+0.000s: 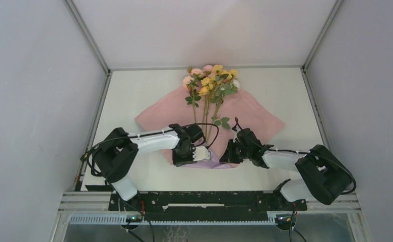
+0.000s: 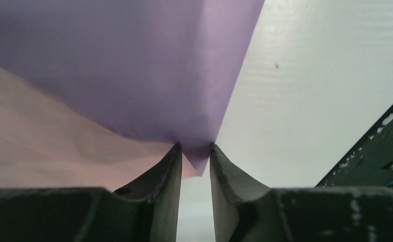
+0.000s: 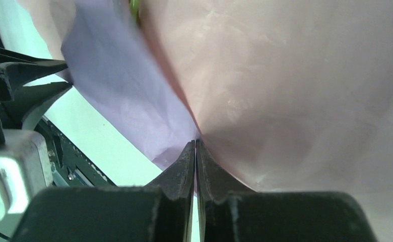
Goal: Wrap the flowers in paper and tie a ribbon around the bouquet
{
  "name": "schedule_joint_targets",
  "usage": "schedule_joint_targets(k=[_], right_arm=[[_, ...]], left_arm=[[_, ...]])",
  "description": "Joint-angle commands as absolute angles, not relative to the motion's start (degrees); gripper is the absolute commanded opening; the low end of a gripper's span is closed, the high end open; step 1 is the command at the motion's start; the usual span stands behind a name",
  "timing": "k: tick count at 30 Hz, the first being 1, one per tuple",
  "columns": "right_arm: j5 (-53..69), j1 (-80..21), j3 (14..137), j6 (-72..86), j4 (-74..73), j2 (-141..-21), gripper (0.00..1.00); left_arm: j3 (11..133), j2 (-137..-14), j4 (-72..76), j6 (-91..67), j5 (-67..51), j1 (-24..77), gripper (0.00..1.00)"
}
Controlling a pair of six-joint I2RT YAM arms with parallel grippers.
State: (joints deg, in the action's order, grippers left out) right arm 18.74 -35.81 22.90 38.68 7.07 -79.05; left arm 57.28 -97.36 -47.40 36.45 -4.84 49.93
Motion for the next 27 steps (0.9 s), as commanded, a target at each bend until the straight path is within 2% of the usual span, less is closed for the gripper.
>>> schedule_joint_targets(k=[1,7,13,17,20,22,25,27], right_arm=[[15.2,-35.2,20.7,34.8,0.3,-78.7,0.11],[16.3,-35.6,20.8,35.1,0.8,-78.9,0.11],[16.5,-35.6,21.0,35.4,0.5,-78.5,0.11],[16.4,-35.7,21.0,35.8,0.7,-78.8,0.11],[16.8,-35.6,21.1,36.0,0.7,-78.8,0.11],[16.9,-35.6,21.5,36.1,0.3,-78.2,0.11],[17.1,-35.4,21.8,35.9,-1.7,-76.8,0.11],[17.7,-35.3,22.0,35.6,-2.2,-76.0,0.11]], left_arm=[[53.4,-94.9,-51.0,38.5,-5.8,47.2,0.32],[55.9,-89.6,-53.4,37.4,-13.0,41.9,0.32],[64.7,-88.7,-59.1,36.2,-21.8,41.8,0.33],[69.9,-89.7,-61.8,36.7,-32.3,42.0,0.33],[69.5,-92.7,-55.4,30.3,-35.9,42.0,0.33],[70.1,-98.5,-52.7,24.0,-34.3,41.4,0.3],[70.4,-105.1,-52.5,18.9,-40.8,39.2,0.23],[69.8,-106.9,-51.0,16.7,-40.9,39.0,0.22]])
